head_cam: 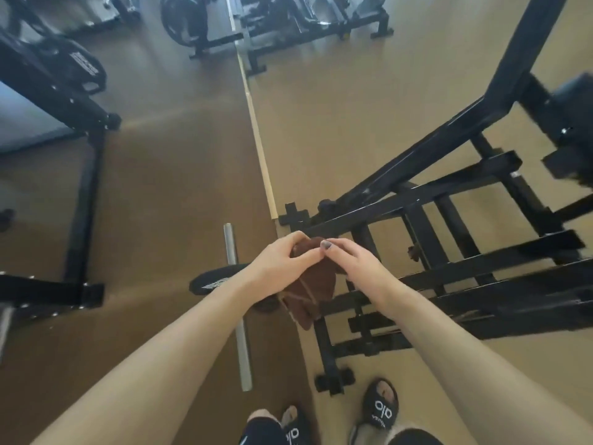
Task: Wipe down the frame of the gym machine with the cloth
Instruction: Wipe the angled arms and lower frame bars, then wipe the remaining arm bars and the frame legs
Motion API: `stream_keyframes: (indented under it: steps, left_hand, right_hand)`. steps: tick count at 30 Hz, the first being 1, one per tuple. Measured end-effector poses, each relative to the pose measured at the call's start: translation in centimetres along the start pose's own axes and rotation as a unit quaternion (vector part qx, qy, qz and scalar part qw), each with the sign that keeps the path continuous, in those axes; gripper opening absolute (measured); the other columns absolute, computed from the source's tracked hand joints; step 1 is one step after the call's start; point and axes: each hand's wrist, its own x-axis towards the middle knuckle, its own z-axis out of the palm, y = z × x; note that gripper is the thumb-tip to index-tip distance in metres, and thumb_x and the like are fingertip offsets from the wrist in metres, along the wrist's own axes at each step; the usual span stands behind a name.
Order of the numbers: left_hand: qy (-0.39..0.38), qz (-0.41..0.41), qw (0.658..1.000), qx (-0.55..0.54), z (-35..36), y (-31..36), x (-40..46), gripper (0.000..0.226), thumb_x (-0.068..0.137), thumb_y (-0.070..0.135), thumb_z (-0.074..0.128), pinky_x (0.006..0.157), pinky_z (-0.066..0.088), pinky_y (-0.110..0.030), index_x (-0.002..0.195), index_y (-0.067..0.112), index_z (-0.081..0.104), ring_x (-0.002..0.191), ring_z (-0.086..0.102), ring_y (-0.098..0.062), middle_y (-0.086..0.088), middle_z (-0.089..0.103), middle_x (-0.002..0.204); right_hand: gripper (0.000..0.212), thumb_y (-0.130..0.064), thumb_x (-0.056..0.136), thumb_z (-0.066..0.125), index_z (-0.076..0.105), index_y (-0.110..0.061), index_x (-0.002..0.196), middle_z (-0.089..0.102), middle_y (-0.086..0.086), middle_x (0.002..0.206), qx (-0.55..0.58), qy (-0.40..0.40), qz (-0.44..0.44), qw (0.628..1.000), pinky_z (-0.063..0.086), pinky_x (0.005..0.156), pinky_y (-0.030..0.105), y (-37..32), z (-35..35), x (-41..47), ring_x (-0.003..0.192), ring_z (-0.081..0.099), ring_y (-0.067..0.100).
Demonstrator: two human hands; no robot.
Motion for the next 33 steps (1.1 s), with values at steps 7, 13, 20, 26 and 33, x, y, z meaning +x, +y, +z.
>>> stream_keyframes:
  steps: [7,13,20,26,33]
  left_hand:
    - [-0.088,-0.057,0.978,-0.182,-6.9,3.4,-4.6,0.062,0.085,0.059,0.072,0.103,0.053,-0.044,0.133,0.034,0.041,0.11,0.069,-0.022,-0.008,0.061,0.128]
    - [-0.127,0.057,0.99,-0.015,-14.0,-0.1,-5.0,0.081,0.081,0.007,0.079,0.079,0.061,-0.03,0.135,0.038,0.028,0.099,0.068,-0.017,-0.003,0.056,0.12]
    - [-0.118,-0.024,0.972,-0.204,-24.6,-4.7,-4.0,0.037,0.096,0.053,0.062,0.105,0.051,-0.048,0.126,0.031,0.062,0.111,0.07,-0.018,0.003,0.074,0.119]
    - [-0.178,-0.096,0.957,-0.209,-29.8,-3.6,-3.8,0.054,0.096,0.066,0.051,0.11,0.046,-0.044,0.124,0.024,0.071,0.112,0.071,-0.02,0.001,0.075,0.119]
    - [-0.187,-0.073,0.964,-0.174,-31.3,-1.3,-3.6,0.04,0.105,0.048,0.049,0.109,0.047,-0.04,0.127,0.02,0.067,0.111,0.071,-0.018,0.003,0.076,0.117]
  right_hand:
    - [0.043,-0.056,0.094,0.064,0.071,-0.017,0.114,0.076,0.005,0.109,0.095,0.04,0.071,0.992,0.058,0.079,0.034,-7.8,1.8,-2.3,0.104,0.072,0.024]
    - [0.044,-0.053,0.088,0.075,0.073,-0.014,0.109,0.077,0.012,0.102,0.059,0.099,0.082,0.99,0.063,0.085,0.044,-12.8,7.6,0.2,0.087,0.078,0.027]
    - [0.079,-0.067,0.08,0.075,0.066,-0.004,0.128,0.068,0.016,0.106,0.226,0.086,0.05,0.969,0.05,0.108,0.046,-16.4,17.6,0.7,0.103,0.068,0.028]
    - [0.037,-0.025,0.094,0.072,0.065,-0.021,0.131,0.073,0.002,0.125,0.27,0.116,-0.059,0.954,0.047,0.111,0.047,-20.0,24.2,0.0,0.119,0.068,0.022]
    - [0.03,-0.02,0.099,0.063,0.068,-0.013,0.128,0.074,0.006,0.123,0.306,0.155,-0.054,0.938,0.051,0.107,0.046,-20.4,23.2,0.3,0.114,0.07,0.022]
